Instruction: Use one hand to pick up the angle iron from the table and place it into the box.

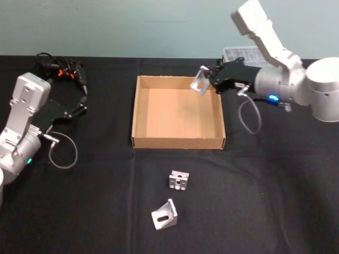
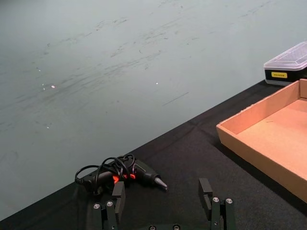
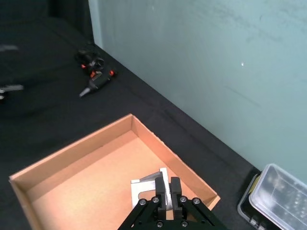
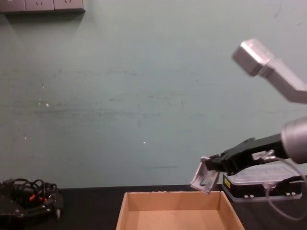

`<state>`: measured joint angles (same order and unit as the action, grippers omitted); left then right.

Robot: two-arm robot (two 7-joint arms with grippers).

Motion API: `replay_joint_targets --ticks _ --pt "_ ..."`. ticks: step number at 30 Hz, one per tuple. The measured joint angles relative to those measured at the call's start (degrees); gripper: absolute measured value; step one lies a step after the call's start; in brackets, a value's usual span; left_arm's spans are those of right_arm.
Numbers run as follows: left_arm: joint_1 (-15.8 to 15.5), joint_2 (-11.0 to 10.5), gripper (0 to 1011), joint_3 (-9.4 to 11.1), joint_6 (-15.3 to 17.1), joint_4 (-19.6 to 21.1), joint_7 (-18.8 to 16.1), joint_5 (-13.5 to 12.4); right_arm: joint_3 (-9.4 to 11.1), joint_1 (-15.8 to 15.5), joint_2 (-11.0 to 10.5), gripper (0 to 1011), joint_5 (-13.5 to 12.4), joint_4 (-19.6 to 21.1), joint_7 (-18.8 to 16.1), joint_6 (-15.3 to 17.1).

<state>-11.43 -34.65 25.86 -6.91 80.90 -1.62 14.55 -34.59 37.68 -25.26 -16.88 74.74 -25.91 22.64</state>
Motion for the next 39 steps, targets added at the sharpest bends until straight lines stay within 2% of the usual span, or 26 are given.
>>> replay_joint_targets --ticks 5,13,26,37,39 --pt "0.0 0.0 1000 0.0 0.0 0.0 0.0 0.0 -1.23 2.41 3.03 75 1.53 -6.85 -1.35 -1.32" --pt "0.0 0.0 1000 0.0 0.0 0.0 0.0 0.0 -2.48 4.39 5.81 75 3.66 -12.8 -2.93 -2.31" --pt "0.0 0.0 1000 0.0 0.0 0.0 0.0 0.0 -2.52 5.0 7.74 75 5.96 -16.85 -3.71 -2.63" --pt "0.0 0.0 1000 0.0 0.0 0.0 0.0 0.0 -1.22 4.58 8.82 75 6.96 -18.62 -4.54 -2.61" --pt "0.0 0.0 1000 0.0 0.0 0.0 0.0 0.0 -1.09 4.53 8.92 100 7.11 -18.67 -4.7 -2.56"
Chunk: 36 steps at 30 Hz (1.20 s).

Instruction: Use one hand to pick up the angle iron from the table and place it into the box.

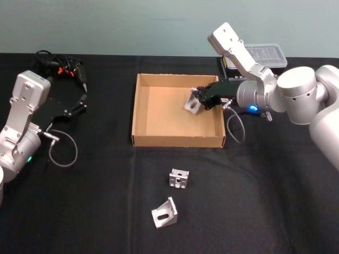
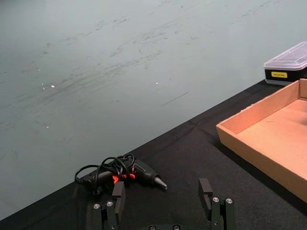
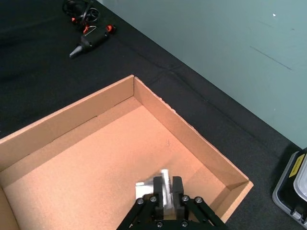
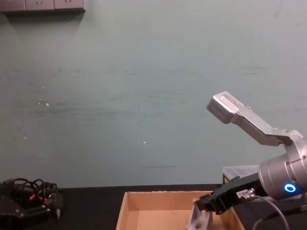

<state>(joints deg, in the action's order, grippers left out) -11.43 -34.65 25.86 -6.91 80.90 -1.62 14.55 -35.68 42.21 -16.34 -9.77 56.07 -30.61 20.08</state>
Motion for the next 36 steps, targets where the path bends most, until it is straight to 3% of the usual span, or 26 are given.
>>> replay_joint_targets --ticks 8,14,18,22,30,36 --pt "0.0 0.0 1000 0.0 0.0 0.0 0.0 0.0 0.83 -0.13 0.31 341 0.81 -0.05 -0.54 0.11" --pt "0.0 0.0 1000 0.0 0.0 0.0 0.0 0.0 1.87 -1.34 -0.73 511 1.1 3.04 -0.71 0.55" --pt "0.0 0.0 1000 0.0 0.0 0.0 0.0 0.0 2.61 -2.64 -2.08 628 1.22 6.74 -0.61 1.11" --pt "0.0 0.0 1000 0.0 0.0 0.0 0.0 0.0 3.56 -4.94 -4.84 788 1.63 14.15 -0.27 1.69" --pt "0.0 0.0 1000 0.0 0.0 0.0 0.0 0.0 5.14 -9.28 -9.95 999 1.59 26.99 -0.62 2.49" --pt "0.0 0.0 1000 0.0 0.0 0.0 0.0 0.0 5.73 -11.49 -12.91 1004 0.37 33.18 -2.4 2.67"
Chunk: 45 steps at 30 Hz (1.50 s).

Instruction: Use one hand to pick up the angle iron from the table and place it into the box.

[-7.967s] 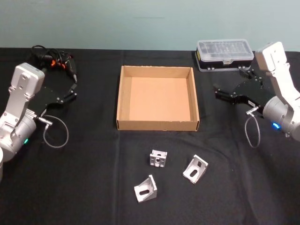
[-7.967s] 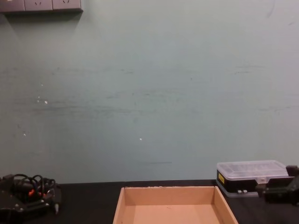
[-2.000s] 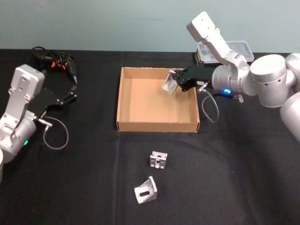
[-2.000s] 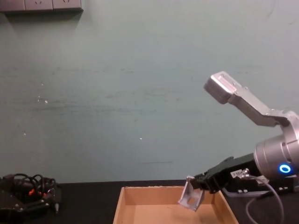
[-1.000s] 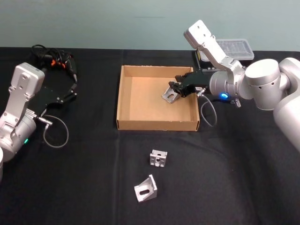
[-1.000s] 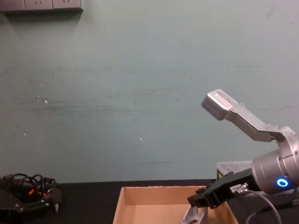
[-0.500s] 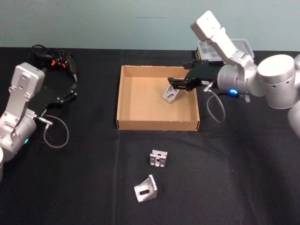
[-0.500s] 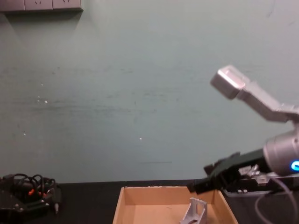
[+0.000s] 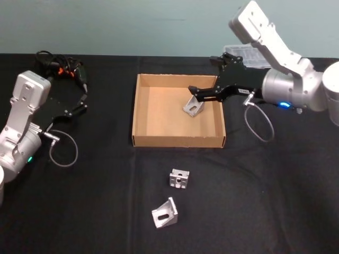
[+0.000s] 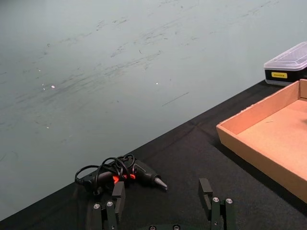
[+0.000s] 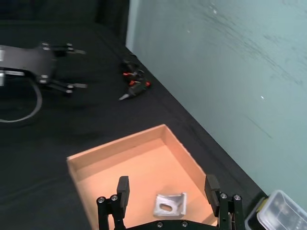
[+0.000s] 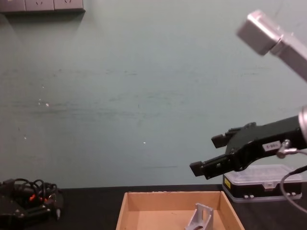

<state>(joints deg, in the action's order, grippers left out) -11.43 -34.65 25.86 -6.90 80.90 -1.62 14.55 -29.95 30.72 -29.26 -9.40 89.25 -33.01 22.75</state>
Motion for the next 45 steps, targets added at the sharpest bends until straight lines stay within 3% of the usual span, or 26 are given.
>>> replay_joint_targets --ticks 6,12,19,35,45 --pt "0.0 0.0 1000 0.0 0.0 0.0 0.0 0.0 0.26 -2.39 -3.83 1004 -2.31 5.56 -2.35 0.16" --pt "0.0 0.0 1000 0.0 0.0 0.0 0.0 0.0 0.23 -3.93 -6.5 1004 -4.04 8.1 -3.68 0.39" --pt "0.0 0.0 1000 0.0 0.0 0.0 0.0 0.0 -1.16 -5.4 -9.4 1004 -5.76 9.47 -5.61 0.64" --pt "0.0 0.0 1000 0.0 0.0 0.0 0.0 0.0 -6.8 -6.73 -12.71 1004 -7.39 11.47 -8.98 0.89" --pt "0.0 0.0 1000 0.0 0.0 0.0 0.0 0.0 -9.24 -6.31 -13.61 1004 -6.38 11.55 -9.11 0.43"
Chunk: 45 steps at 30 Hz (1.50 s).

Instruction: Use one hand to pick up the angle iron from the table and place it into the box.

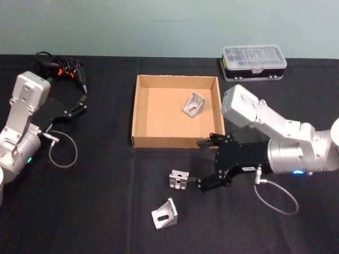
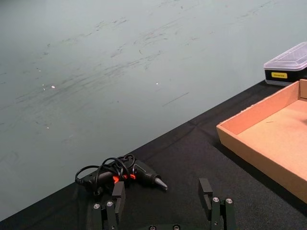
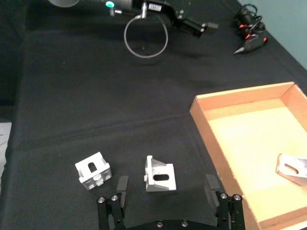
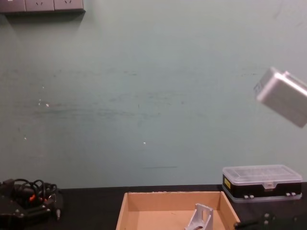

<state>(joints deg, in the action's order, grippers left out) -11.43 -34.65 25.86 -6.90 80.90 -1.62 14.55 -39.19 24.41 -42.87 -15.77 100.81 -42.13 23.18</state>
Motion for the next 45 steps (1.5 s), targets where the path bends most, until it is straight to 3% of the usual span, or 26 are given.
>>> replay_joint_targets --ticks 16,30,45 --pt "0.0 0.0 1000 0.0 0.0 0.0 0.0 0.0 -3.28 0.77 2.33 1004 3.31 -3.54 0.07 -0.72" --pt "0.0 0.0 1000 0.0 0.0 0.0 0.0 0.0 -4.5 1.15 4.6 1004 4.01 -6.67 -0.76 -1.17" --pt "0.0 0.0 1000 0.0 0.0 0.0 0.0 0.0 -5.23 1.43 5.59 1004 4.36 -7.84 -1.26 -1.58"
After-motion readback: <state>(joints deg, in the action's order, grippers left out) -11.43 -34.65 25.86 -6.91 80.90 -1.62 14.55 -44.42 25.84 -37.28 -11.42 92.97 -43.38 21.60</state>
